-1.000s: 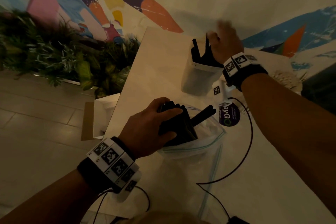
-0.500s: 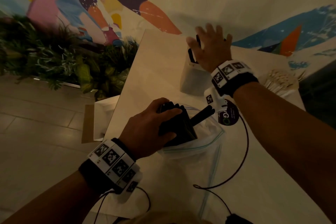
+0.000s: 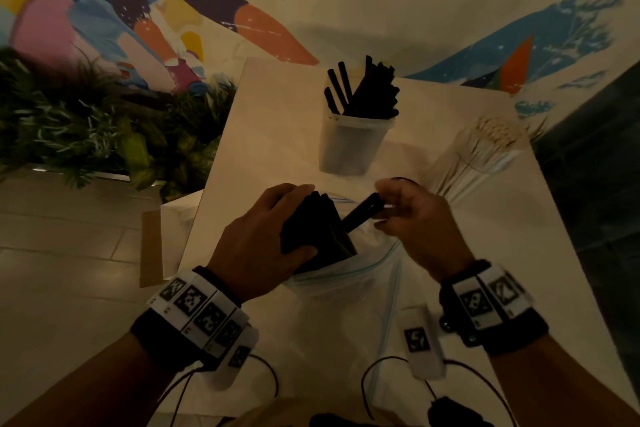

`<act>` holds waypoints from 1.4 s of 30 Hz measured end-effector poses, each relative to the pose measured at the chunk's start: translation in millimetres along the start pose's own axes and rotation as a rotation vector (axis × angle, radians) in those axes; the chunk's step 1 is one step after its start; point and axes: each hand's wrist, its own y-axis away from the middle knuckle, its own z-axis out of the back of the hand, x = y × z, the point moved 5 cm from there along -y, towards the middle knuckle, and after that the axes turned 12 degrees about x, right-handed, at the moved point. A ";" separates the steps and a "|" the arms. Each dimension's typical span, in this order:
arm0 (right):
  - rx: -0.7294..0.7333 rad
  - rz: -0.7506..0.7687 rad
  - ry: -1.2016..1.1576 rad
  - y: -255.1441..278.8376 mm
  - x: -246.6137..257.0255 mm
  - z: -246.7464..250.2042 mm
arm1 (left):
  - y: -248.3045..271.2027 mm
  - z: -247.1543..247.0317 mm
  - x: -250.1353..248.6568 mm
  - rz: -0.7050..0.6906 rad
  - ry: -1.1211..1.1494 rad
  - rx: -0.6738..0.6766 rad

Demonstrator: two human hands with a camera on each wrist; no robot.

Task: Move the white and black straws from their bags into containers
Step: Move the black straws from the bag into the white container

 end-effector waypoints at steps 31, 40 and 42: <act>-0.043 0.095 0.208 -9.4 -26.3 -26.9 | -7.9 7.0 -10.9 -0.029 -0.055 -0.167; -0.214 0.371 0.103 1.0 -3.9 -15.2 | -5.8 7.0 -7.5 -0.034 -0.055 -0.151; -0.223 0.378 0.102 0.8 -3.3 -12.7 | -6.1 6.3 -6.5 -0.027 -0.060 -0.155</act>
